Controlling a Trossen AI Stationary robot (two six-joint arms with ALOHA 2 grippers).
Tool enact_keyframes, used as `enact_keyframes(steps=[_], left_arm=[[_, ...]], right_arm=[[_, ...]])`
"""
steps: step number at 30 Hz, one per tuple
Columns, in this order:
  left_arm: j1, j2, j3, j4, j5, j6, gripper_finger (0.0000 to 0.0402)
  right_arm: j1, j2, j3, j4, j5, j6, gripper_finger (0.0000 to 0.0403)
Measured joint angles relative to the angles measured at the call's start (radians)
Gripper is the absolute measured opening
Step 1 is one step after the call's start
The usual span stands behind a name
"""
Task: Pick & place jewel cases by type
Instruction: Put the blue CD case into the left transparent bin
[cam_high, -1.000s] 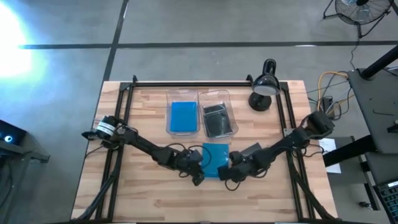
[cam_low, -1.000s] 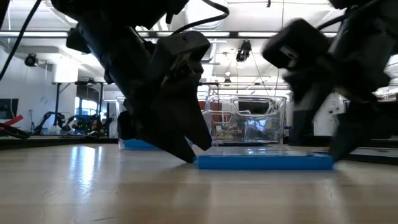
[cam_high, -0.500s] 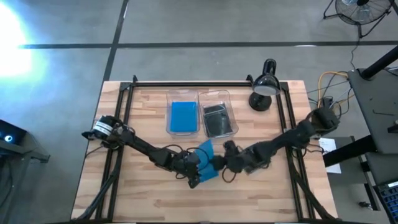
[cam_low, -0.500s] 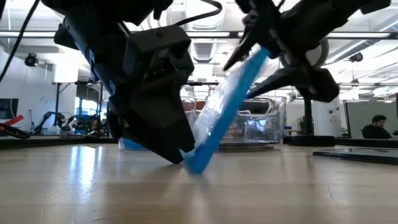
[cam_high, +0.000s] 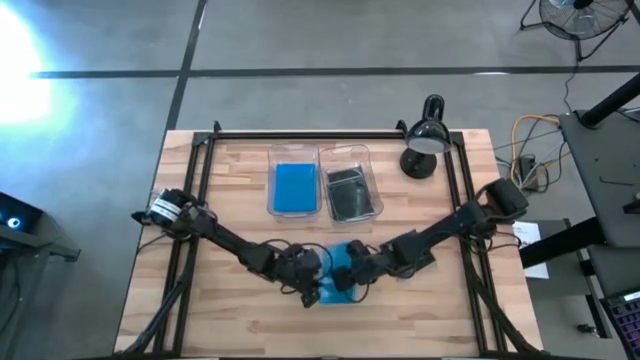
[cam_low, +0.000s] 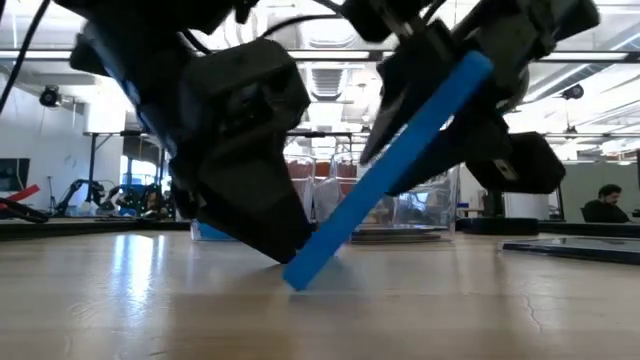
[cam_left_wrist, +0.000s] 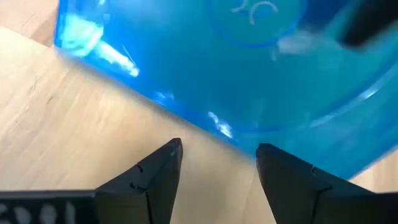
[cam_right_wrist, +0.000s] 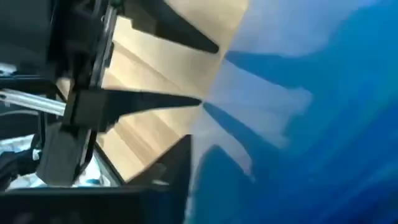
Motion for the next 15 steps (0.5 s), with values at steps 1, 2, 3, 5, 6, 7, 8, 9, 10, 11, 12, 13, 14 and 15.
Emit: enact_keyframes(steps=[1,2,3,5,6,7,8,9,10,11,12,13,14,15], left_arm=[[-0.012,-0.019,0.000,-0.015,-0.008,0.019,0.0193],[-0.024,-0.029,-0.001,-0.038,-0.013,0.032,0.0193],[-0.036,-0.046,-0.001,-0.063,-0.013,0.034,0.0193],[-0.070,-0.101,-0.004,-0.176,0.002,0.032,0.0193],[-0.090,-0.124,-0.007,-0.249,0.010,0.027,0.0193],[-0.113,-0.153,-0.011,-0.310,0.009,0.018,0.0193],[-0.142,-0.188,-0.021,-0.362,-0.011,0.004,0.0193],[-0.168,-0.224,-0.035,-0.413,-0.041,-0.022,0.0193],[-0.191,-0.264,-0.053,-0.438,-0.067,-0.058,0.0193],[-0.215,-0.308,-0.074,-0.448,-0.094,-0.103,0.0193],[-0.240,-0.348,-0.103,-0.453,-0.120,-0.164,0.0193],[-0.262,-0.387,-0.134,-0.457,-0.142,-0.232,0.0193],[-0.281,-0.424,-0.165,-0.455,-0.169,-0.304,0.0193],[-0.297,-0.461,-0.193,-0.449,-0.200,-0.377,0.0193]], right_arm=[[-0.001,-0.006,-0.002,0.001,-0.018,-0.008,0.0080],[-0.002,-0.017,-0.006,-0.015,-0.035,-0.016,0.0056],[-0.002,-0.030,-0.007,-0.033,-0.053,-0.027,0.0034],[0.000,-0.062,-0.007,-0.049,-0.073,-0.051,0.0018],[0.001,-0.080,-0.007,-0.059,-0.078,-0.058,0.0016],[0.001,-0.103,-0.007,-0.063,-0.082,-0.071,0.0014],[0.001,-0.123,-0.004,-0.063,-0.082,-0.095,0.0013],[-0.002,-0.140,0.007,-0.059,-0.077,-0.129,0.0012],[-0.009,-0.159,0.025,-0.049,-0.064,-0.180,0.0011],[-0.019,-0.176,0.044,-0.045,-0.040,-0.239,0.0010],[-0.033,-0.189,0.066,-0.052,0.009,-0.291,0.0010],[-0.054,-0.199,0.093,-0.061,0.073,-0.326,0.0010],[-0.085,-0.204,0.119,-0.072,0.133,-0.355,0.0010],[-0.125,-0.205,0.143,-0.087,0.167,-0.384,0.0011]])
